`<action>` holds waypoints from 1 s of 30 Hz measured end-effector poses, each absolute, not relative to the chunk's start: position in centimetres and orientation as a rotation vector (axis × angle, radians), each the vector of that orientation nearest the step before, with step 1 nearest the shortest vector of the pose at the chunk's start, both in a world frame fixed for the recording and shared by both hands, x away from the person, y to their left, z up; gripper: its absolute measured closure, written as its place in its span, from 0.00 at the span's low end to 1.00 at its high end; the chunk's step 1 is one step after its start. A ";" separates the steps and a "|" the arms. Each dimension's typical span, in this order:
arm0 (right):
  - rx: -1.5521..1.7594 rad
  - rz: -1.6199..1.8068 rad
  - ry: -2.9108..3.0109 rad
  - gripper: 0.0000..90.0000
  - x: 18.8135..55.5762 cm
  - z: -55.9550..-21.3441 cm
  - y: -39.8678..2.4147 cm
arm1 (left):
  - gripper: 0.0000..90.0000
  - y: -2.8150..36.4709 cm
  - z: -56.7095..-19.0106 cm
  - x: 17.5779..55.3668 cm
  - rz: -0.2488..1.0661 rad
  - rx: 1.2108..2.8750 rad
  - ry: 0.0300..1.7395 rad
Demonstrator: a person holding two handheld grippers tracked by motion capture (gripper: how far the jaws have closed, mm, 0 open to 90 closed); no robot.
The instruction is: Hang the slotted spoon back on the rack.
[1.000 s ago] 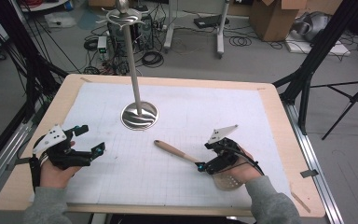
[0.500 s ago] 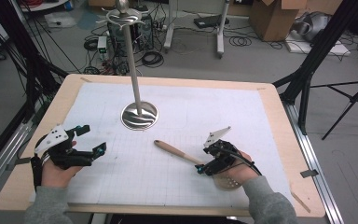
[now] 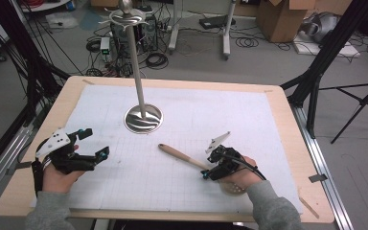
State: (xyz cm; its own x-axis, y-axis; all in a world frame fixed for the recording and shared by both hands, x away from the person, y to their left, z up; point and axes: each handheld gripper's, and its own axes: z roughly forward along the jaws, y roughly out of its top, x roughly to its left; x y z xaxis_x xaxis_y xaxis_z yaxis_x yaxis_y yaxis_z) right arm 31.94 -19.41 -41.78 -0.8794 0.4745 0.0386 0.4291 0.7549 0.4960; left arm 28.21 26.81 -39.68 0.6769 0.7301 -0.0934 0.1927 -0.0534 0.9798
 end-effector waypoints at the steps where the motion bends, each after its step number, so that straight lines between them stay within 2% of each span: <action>1: 0.732 0.767 2.862 0.49 31.9 -41.8 -19.3 | 0.03 26.8 -39.7 28.2 0.517 1.598 0.774; 12: 0.710 0.744 2.843 0.69 31.7 -41.9 -19.2 | 0.03 26.9 -39.7 28.2 0.517 1.601 0.778; 18: 0.685 0.757 2.853 0.84 31.5 -41.8 -19.3 | 0.03 26.9 -39.8 28.1 0.519 1.601 0.779; 30: 0.677 0.763 2.868 0.86 31.5 -41.8 -19.2 | 0.03 26.9 -39.8 28.2 0.517 1.604 0.777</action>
State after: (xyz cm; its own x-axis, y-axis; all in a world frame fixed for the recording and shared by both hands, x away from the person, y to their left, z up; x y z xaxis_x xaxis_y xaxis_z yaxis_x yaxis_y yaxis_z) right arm 31.48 -19.21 -41.76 -0.8967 0.4421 0.0196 0.3934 0.7761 0.4928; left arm 28.16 26.93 -39.79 0.6761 0.7309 -0.0929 0.1961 -0.0571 0.9789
